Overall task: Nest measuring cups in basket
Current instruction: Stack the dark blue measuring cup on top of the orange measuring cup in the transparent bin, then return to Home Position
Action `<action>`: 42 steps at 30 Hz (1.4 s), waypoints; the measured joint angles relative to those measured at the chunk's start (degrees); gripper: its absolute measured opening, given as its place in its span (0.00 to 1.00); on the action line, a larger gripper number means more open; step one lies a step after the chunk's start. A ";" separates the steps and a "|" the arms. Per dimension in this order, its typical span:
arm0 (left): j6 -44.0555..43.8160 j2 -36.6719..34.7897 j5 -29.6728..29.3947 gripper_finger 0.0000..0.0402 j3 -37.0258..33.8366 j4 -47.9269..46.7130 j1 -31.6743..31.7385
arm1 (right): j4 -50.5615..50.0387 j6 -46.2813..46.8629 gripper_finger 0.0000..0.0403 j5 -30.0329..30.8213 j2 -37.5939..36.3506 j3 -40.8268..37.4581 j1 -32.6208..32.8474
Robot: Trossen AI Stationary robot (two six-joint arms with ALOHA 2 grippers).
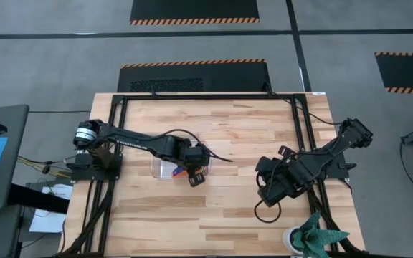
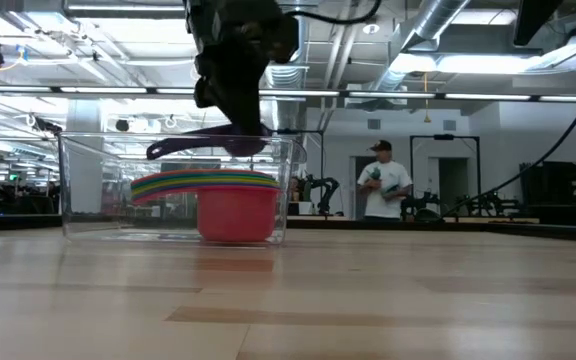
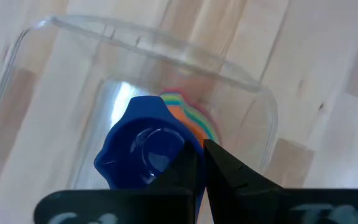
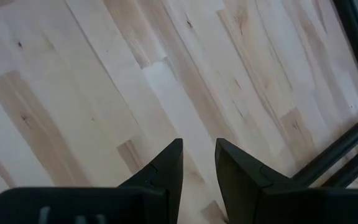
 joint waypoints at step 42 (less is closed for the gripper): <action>-0.55 -0.36 12.35 0.11 5.22 -11.70 -1.22 | 1.39 2.34 0.29 -2.46 0.05 -0.02 0.11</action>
